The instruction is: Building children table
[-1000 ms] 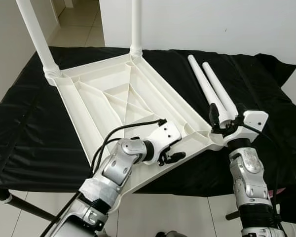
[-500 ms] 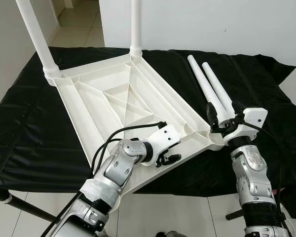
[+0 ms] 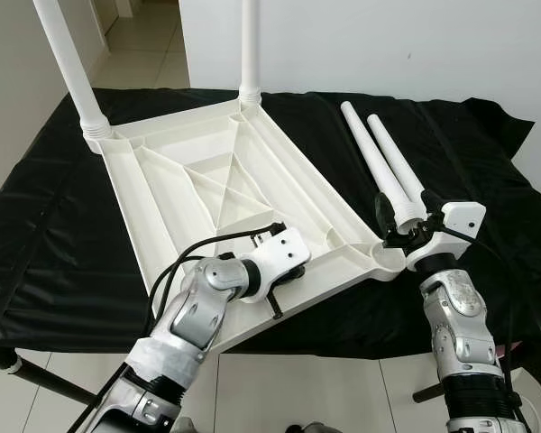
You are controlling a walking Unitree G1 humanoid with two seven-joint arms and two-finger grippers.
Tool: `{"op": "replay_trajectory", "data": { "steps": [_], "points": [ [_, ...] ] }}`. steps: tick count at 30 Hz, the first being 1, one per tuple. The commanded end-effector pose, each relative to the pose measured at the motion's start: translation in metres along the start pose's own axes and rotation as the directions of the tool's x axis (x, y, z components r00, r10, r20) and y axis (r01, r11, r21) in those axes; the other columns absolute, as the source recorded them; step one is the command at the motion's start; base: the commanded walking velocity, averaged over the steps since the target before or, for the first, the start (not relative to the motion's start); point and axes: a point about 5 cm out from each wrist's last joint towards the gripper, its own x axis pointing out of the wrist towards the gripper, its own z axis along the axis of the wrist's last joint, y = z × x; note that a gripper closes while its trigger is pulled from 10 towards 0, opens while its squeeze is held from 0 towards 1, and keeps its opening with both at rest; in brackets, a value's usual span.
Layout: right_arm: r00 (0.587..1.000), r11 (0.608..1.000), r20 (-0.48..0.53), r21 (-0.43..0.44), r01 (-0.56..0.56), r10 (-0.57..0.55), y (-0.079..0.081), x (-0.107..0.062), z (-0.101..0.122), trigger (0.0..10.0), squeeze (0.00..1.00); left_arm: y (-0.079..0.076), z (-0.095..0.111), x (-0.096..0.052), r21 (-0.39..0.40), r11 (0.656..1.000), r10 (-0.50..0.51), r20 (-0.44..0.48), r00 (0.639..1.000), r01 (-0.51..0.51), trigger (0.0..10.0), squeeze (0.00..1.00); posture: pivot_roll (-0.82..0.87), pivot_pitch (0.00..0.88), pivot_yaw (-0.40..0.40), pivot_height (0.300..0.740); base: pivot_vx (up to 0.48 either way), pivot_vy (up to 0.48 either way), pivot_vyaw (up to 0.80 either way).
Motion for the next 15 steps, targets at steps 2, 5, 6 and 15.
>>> {"op": "replay_trajectory", "data": {
  "steps": [2, 5, 6, 15],
  "points": [
    [1.0, 1.0, -0.017, 0.004, -0.001, 0.001, 0.0, -0.001, -0.003, 10.0, 0.0, 0.007, -0.021, -0.008, 0.005, 0.986, 0.166, -0.088, 0.982, -0.166, 0.0, 0.0, 0.03, 0.054, -0.003, 0.74, 0.0, 0.0, 0.0],
    [1.0, 1.0, -0.017, 0.005, -0.001, 0.001, 0.0, -0.001, -0.003, 10.0, 0.0, 0.007, -0.025, -0.012, 0.016, 0.987, 0.159, -0.098, 0.982, -0.158, 0.0, 0.0, 0.03, 0.055, -0.004, 0.74, 0.0, 0.0, 0.0],
    [1.0, 1.0, -0.018, 0.006, -0.002, 0.002, 0.001, -0.001, -0.004, 10.0, 0.0, 0.008, -0.028, -0.016, 0.022, 0.988, 0.157, -0.108, 0.982, -0.156, 0.0, 0.0, 0.04, 0.055, -0.002, 0.74, 0.0, 0.0, 0.0],
    [1.0, 1.0, -0.018, 0.003, -0.006, 0.006, 0.002, 0.001, -0.004, 10.0, 0.0, 0.017, -0.051, -0.045, 0.072, 0.987, 0.158, -0.187, 0.969, -0.147, 0.0, 0.0, 0.04, 0.057, -0.006, 0.74, 0.0, 0.0, 0.0]
  ]
}}
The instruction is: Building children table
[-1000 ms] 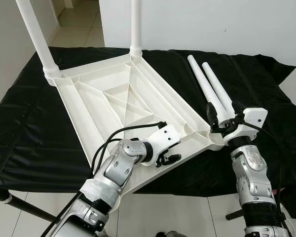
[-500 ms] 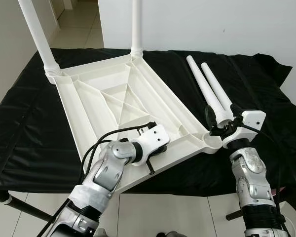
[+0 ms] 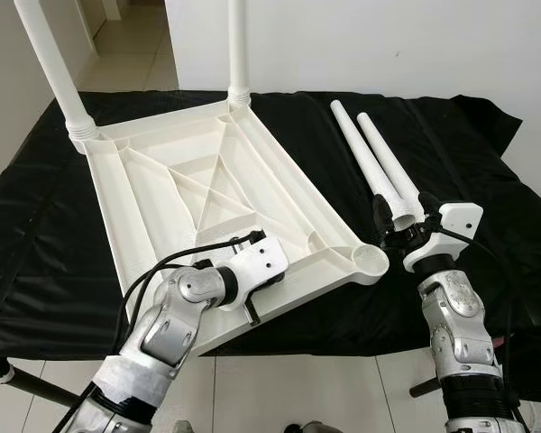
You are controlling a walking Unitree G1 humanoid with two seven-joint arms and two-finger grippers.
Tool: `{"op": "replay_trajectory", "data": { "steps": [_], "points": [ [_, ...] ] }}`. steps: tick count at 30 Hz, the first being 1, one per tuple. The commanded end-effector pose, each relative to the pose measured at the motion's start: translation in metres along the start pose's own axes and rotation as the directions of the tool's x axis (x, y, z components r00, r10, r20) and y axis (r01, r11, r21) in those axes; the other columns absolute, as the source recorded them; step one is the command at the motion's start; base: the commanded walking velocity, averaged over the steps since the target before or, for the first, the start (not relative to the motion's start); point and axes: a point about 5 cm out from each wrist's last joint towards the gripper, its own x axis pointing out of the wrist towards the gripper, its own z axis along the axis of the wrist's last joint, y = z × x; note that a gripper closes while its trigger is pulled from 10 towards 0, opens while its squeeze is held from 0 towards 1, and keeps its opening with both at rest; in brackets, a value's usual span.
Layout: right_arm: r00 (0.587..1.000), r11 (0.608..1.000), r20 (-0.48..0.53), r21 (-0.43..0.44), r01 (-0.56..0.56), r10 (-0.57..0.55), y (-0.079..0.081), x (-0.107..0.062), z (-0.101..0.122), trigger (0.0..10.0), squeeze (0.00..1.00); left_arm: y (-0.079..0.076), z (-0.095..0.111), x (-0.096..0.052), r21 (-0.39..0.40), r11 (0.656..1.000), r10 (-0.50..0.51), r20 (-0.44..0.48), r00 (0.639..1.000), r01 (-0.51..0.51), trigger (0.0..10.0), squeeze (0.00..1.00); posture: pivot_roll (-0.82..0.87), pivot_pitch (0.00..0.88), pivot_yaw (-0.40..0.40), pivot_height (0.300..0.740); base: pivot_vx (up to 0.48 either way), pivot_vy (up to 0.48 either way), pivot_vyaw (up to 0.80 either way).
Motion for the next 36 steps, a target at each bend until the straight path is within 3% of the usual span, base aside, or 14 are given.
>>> {"op": "replay_trajectory", "data": {
  "steps": [1, 9, 14, 15, 19, 20, 23, 28, 29, 33, 36],
  "points": [
    [1.0, 1.0, -0.014, 0.001, -0.005, 0.005, 0.001, 0.001, -0.003, 10.0, 0.0, 0.011, -0.037, -0.015, -0.013, 0.994, 0.101, -0.159, 0.982, -0.105, 0.0, 0.0, 0.04, 0.057, -0.011, 0.74, 0.0, 0.0, 0.0],
    [0.999, 0.999, -0.022, -0.012, -0.034, 0.034, 0.003, 0.005, -0.005, 10.0, 0.0, 0.016, -0.044, -0.026, 0.007, 0.996, 0.091, -0.173, 0.981, -0.091, 0.0, 0.0, 0.06, 0.056, -0.023, 0.74, 0.0, 0.0, 0.0],
    [0.999, 0.999, -0.023, -0.007, -0.045, 0.045, 0.005, 0.009, -0.006, 10.0, 0.0, 0.011, -0.041, -0.031, 0.034, 0.999, 0.03, -0.132, 0.991, -0.025, 0.0, 0.0, 0.06, 0.054, -0.032, 0.74, 0.0, 0.0, 0.0],
    [0.999, 0.999, -0.024, -0.006, -0.048, 0.048, 0.005, 0.01, -0.006, 10.0, 0.0, 0.007, -0.039, -0.031, 0.033, 0.999, -0.004, -0.109, 0.994, 0.007, 10.0, 0.0, 0.07, 0.052, -0.035, 0.74, 0.0, 0.0, 0.0],
    [0.998, 0.998, -0.025, -0.002, -0.055, 0.055, 0.007, 0.013, -0.007, 10.0, 0.0, -0.002, -0.029, -0.03, 0.044, 0.995, -0.09, -0.028, 0.996, 0.091, 10.0, 0.0, 0.07, 0.052, -0.038, 0.74, 0.0, 0.0, 0.0],
    [0.998, 0.998, -0.024, 0.001, -0.057, 0.057, 0.008, 0.014, -0.007, 10.0, 0.0, -0.003, -0.026, -0.03, 0.034, 0.994, -0.104, -0.006, 0.995, 0.104, 10.0, 1.0, 0.06, 0.05, -0.039, 0.74, 0.0, 0.0, 0.0],
    [0.998, 0.998, -0.023, -0.003, -0.063, 0.063, 0.01, 0.018, -0.007, 10.0, 0.0, -0.004, -0.019, -0.03, 0.019, 0.989, -0.146, 0.029, 0.989, 0.146, 10.0, 1.0, 0.06, 0.045, -0.041, 0.74, 0.0, 0.0, 0.0],
    [0.997, 0.998, -0.073, -0.054, -0.023, 0.019, 0.009, 0.031, -0.012, 10.0, 0.0, -0.002, -0.007, -0.03, 0.072, 0.974, -0.22, 0.068, 0.973, 0.215, 10.0, 1.0, 0.05, 0.021, -0.041, 0.74, 0.0, 0.0, 0.0],
    [0.996, 0.998, -0.093, -0.066, 0.002, -0.008, 0.008, 0.036, -0.013, 10.0, 0.0, 0.003, -0.002, -0.029, 0.076, 0.976, -0.213, 0.097, 0.972, 0.206, 10.0, 0.0, 0.05, 0.013, -0.043, 0.74, 0.0, 0.0, 0.0],
    [0.994, 0.996, -0.106, -0.087, 0.025, -0.034, 0.01, 0.044, -0.013, 10.0, 0.0, 0.015, 0.01, -0.027, 0.072, 0.979, -0.198, 0.15, 0.969, 0.189, 10.0, 0.0, 0.05, 0.003, -0.044, 0.74, 0.0, 0.0, 0.0],
    [0.993, 0.994, -0.099, -0.094, 0.048, -0.057, 0.015, 0.053, -0.01, 10.0, 0.0, 0.039, 0.025, -0.024, -0.021, 0.993, -0.109, 0.241, 0.964, 0.117, 10.0, 0.0, 0.04, 0.0, -0.044, 0.74, 0.0, 0.0, 0.0]
  ]
}}
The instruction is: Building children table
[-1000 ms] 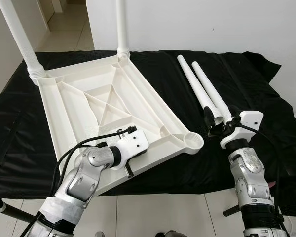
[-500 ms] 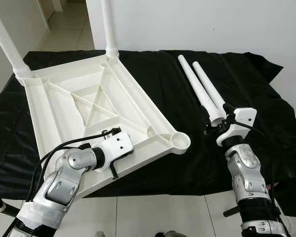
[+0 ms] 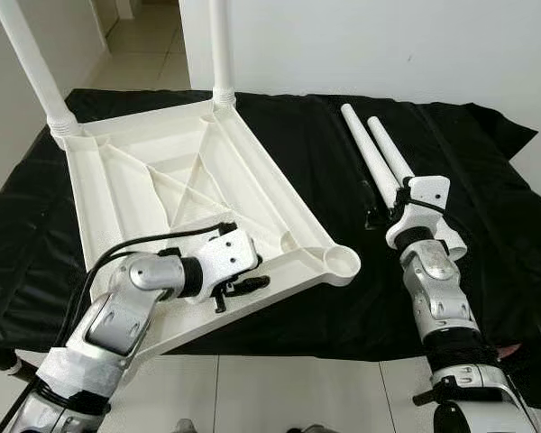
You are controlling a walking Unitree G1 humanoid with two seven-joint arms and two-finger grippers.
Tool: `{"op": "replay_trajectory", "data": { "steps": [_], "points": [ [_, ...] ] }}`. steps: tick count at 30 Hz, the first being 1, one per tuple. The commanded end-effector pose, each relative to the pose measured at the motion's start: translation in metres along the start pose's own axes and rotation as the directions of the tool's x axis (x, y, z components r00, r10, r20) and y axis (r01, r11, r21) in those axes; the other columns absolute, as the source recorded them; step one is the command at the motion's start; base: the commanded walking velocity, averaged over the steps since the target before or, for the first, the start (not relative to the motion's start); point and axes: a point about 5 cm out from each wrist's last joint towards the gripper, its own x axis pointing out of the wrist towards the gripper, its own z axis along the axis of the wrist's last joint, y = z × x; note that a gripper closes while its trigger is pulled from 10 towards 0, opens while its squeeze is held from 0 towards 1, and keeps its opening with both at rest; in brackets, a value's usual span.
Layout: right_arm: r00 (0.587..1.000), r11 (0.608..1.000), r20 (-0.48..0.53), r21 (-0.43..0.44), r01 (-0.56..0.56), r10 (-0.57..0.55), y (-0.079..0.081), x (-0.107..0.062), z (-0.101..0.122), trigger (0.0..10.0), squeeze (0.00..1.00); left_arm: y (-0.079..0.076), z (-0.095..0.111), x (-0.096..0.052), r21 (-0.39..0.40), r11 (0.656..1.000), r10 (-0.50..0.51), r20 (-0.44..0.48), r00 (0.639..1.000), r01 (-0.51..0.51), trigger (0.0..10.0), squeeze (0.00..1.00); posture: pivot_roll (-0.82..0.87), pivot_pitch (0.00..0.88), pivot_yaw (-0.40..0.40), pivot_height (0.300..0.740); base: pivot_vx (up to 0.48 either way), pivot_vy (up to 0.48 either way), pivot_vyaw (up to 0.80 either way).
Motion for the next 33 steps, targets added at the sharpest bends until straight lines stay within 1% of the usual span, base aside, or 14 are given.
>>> {"op": "replay_trajectory", "data": {
  "steps": [1, 5, 7, 9, 10, 12, 14, 16, 17, 20, 21, 26, 30, 33],
  "points": [
    [1.0, 1.0, -0.023, -0.01, 0.013, -0.014, 0.003, 0.003, -0.003, 10.0, 0.0, 0.014, 0.001, -0.002, -0.061, 0.996, 0.067, 0.035, 0.997, -0.065, 10.0, 0.0, 0.03, 0.0, -0.044, 0.74, 0.0, 0.0, 0.0],
    [0.999, 0.999, -0.028, -0.016, 0.035, -0.036, 0.002, 0.007, -0.003, 10.0, 0.0, 0.023, 0.0, -0.002, -0.091, 0.987, 0.135, 0.044, 0.99, -0.13, 10.0, 0.0, 0.03, 0.0, -0.041, 0.74, 0.0, 0.0, 0.0],
    [0.997, 0.997, -0.036, -0.017, 0.071, -0.071, 0.0, 0.01, -0.003, 10.0, 0.0, 0.033, -0.002, -0.001, -0.148, 0.967, 0.217, 0.055, 0.975, -0.207, 10.0, 0.0, 0.02, 0.0, -0.043, 0.74, 0.0, 0.0, 0.0],
    [0.996, 0.996, -0.039, -0.02, 0.084, -0.085, -0.001, 0.012, -0.003, 10.0, 0.0, 0.035, -0.002, -0.001, -0.166, 0.96, 0.236, 0.057, 0.97, -0.224, 10.0, 0.0, 0.02, 0.0, -0.043, 0.74, 0.0, 0.0, 0.0],
    [0.991, 0.992, -0.05, -0.021, 0.124, -0.125, -0.004, 0.014, -0.005, 10.0, 0.0, 0.041, -0.002, 0.0, -0.196, 0.942, 0.292, 0.068, 0.954, -0.274, 10.0, 0.0, 0.02, 0.0, -0.043, 0.74, 0.0, 0.0, 0.0],
    [0.991, 0.992, -0.05, -0.021, 0.124, -0.125, -0.004, 0.014, -0.005, 10.0, 0.0, 0.041, -0.002, 0.0, -0.196, 0.942, 0.292, 0.068, 0.954, -0.274, 10.0, 0.0, 0.02, 0.0, -0.043, 0.74, 0.0, 0.0, 0.0],
    [0.979, 0.982, -0.08, -0.026, 0.185, -0.187, -0.011, 0.015, -0.009, 10.0, 0.0, 0.05, -0.002, 0.0, -0.233, 0.896, 0.404, 0.07, 0.912, -0.379, 10.0, 0.0, 0.02, 0.0, -0.044, 0.74, 0.0, 0.0, 0.0],
    [0.967, 0.973, -0.102, -0.033, 0.23, -0.232, -0.016, 0.015, -0.012, 10.0, 0.0, 0.055, -0.005, 0.001, -0.285, 0.854, 0.468, 0.059, 0.882, -0.435, 10.0, 0.0, 0.02, 0.0, -0.046, 0.74, 0.0, 0.0, 0.0],
    [0.962, 0.968, -0.11, -0.038, 0.249, -0.252, -0.018, 0.015, -0.013, 10.0, 0.0, 0.056, -0.005, 0.001, -0.302, 0.842, 0.484, 0.058, 0.873, -0.447, 10.0, 0.0, 0.02, 0.0, -0.046, 0.74, 0.0, 0.0, 0.0],
    [0.958, 0.965, -0.117, -0.04, 0.261, -0.263, -0.02, 0.015, -0.014, 10.0, 0.0, 0.057, -0.006, 0.002, -0.309, 0.837, 0.491, 0.059, 0.869, -0.452, 10.0, 0.0, 0.02, 0.0, -0.046, 0.74, 0.0, 0.0, 0.0],
    [0.945, 0.954, -0.133, -0.046, 0.296, -0.3, -0.024, 0.015, -0.016, 10.0, 0.0, 0.053, -0.003, 0.008, -0.32, 0.843, 0.478, 0.078, 0.875, -0.432, 10.0, 0.0, 0.02, 0.0, -0.048, 0.74, 0.0, 0.0, 0.0],
    [0.929, 0.94, -0.141, -0.056, 0.337, -0.342, -0.027, 0.015, -0.018, 10.0, 0.0, 0.051, 0.008, 0.018, -0.341, 0.849, 0.464, 0.115, 0.878, -0.404, 10.0, 0.0, 0.03, 0.0, -0.038, 0.74, 0.0, 0.0, 0.0],
    [0.918, 0.929, -0.145, -0.041, 0.368, -0.37, -0.028, 0.014, -0.018, 10.0, 0.0, 0.047, 0.012, 0.023, -0.349, 0.857, 0.441, 0.12, 0.889, -0.378, 10.0, 0.0, 0.03, 0.001, -0.02, 0.74, 0.0, 0.0, 0.0],
    [0.91, 0.92, -0.142, -0.033, 0.389, -0.39, -0.029, 0.012, -0.019, 10.0, 0.0, 0.044, 0.012, 0.026, -0.354, 0.854, 0.444, 0.111, 0.889, -0.382, 10.0, 0.0, 0.03, 0.009, -0.013, 0.74, 0.0, 0.0, 0.0]
  ]
}}
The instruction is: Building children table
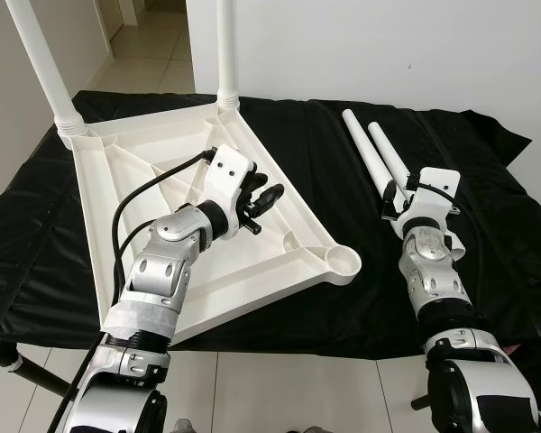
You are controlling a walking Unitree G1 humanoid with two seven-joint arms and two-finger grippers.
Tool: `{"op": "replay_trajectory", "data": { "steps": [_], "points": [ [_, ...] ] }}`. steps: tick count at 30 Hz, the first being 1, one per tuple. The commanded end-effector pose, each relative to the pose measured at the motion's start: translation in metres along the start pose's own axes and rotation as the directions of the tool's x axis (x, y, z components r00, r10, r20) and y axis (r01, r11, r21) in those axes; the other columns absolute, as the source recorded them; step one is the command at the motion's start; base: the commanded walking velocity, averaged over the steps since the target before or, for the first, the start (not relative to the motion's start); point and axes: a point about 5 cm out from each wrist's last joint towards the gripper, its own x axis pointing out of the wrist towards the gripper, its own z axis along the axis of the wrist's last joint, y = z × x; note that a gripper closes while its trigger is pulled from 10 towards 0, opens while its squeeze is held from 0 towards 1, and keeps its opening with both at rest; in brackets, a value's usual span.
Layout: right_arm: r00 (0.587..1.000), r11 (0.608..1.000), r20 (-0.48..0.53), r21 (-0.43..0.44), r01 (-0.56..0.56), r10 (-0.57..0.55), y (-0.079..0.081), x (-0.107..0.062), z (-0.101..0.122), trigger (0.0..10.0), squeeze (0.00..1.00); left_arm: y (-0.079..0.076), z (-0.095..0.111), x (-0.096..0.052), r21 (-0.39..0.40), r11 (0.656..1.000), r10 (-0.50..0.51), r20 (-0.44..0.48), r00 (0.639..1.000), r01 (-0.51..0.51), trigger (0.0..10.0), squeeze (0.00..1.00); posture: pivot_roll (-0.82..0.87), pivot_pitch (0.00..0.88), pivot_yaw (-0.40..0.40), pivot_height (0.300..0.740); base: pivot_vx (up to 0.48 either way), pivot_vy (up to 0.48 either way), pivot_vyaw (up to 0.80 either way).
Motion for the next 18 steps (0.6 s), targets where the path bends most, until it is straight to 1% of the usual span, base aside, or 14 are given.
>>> {"op": "replay_trajectory", "data": {
  "steps": [1, 2, 3, 6, 7, 9, 10, 11, 12, 14, 18],
  "points": [
    [1.0, 1.0, -0.014, 0.016, 0.027, -0.027, 0.0, -0.001, -0.002, 10.0, 0.0, -0.005, -0.002, 0.001, -0.005, 1.0, -0.002, -0.019, 1.0, 0.002, 10.0, 0.0, 0.03, 0.012, -0.011, 0.74, 0.0, 0.0, 0.0],
    [0.999, 0.998, -0.016, 0.03, 0.052, -0.051, -0.002, -0.003, -0.004, 10.0, 0.0, -0.007, -0.003, 0.001, -0.006, 1.0, -0.003, -0.023, 1.0, 0.003, 10.0, 0.0, 0.03, 0.021, -0.005, 0.74, 0.0, 0.0, 0.0],
    [0.999, 0.998, -0.016, 0.03, 0.052, -0.051, -0.002, -0.003, -0.004, 10.0, 0.0, -0.007, -0.003, 0.001, -0.006, 1.0, -0.003, -0.023, 1.0, 0.003, 10.0, 0.0, 0.03, 0.021, -0.005, 0.74, 0.0, 0.0, 0.0],
    [0.992, 0.99, -0.034, 0.066, 0.127, -0.125, -0.008, -0.007, -0.009, 10.0, 0.0, -0.008, -0.004, -0.001, -0.007, 1.0, -0.009, -0.034, 0.999, 0.008, 10.0, 0.0, 0.03, 0.038, 0.009, 0.74, 0.0, 0.0, 0.0],
    [0.992, 0.99, -0.034, 0.066, 0.127, -0.125, -0.008, -0.007, -0.009, 10.0, 0.0, -0.008, -0.004, -0.001, -0.007, 1.0, -0.009, -0.034, 0.999, 0.008, 10.0, 0.0, 0.03, 0.038, 0.009, 0.74, 0.0, 0.0, 0.0],
    [0.979, 0.975, -0.075, 0.104, 0.198, -0.19, -0.013, -0.012, -0.017, 10.0, 0.0, -0.008, -0.005, -0.001, -0.011, 1.0, -0.013, -0.041, 0.999, 0.012, 10.0, 0.0, 0.03, 0.044, 0.01, 0.74, 0.0, 0.0, 0.0],
    [0.979, 0.975, -0.075, 0.104, 0.198, -0.19, -0.013, -0.012, -0.017, 10.0, 0.0, -0.008, -0.005, -0.001, -0.011, 1.0, -0.013, -0.041, 0.999, 0.012, 10.0, 0.0, 0.03, 0.044, 0.01, 0.74, 0.0, 0.0, 0.0],
    [0.969, 0.963, -0.1, 0.122, 0.239, -0.228, -0.016, -0.015, -0.021, 10.0, 0.0, -0.008, -0.005, -0.002, -0.012, 1.0, -0.012, -0.043, 0.999, 0.012, 10.0, 0.0, 0.03, 0.049, 0.013, 0.74, 0.0, 0.0, 0.0],
    [0.969, 0.963, -0.1, 0.122, 0.239, -0.228, -0.016, -0.015, -0.021, 10.0, 0.0, -0.008, -0.005, -0.002, -0.012, 1.0, -0.012, -0.043, 0.999, 0.012, 10.0, 0.0, 0.03, 0.049, 0.013, 0.74, 0.0, 0.0, 0.0],
    [0.954, 0.945, -0.145, 0.163, 0.284, -0.262, -0.016, -0.021, -0.029, 10.0, 0.0, -0.007, -0.004, -0.002, -0.013, 1.0, -0.01, -0.046, 0.999, 0.009, 10.0, 0.0, 0.04, 0.054, 0.017, 0.74, 0.0, 0.0, 0.0],
    [0.952, 0.943, -0.166, 0.174, 0.285, -0.257, -0.015, -0.025, -0.034, 10.0, 0.0, -0.007, -0.003, -0.002, -0.012, 1.0, -0.01, -0.048, 0.999, 0.01, 10.0, 0.0, 0.04, 0.055, 0.019, 0.74, 0.0, 0.0, 0.0]
  ]
}}
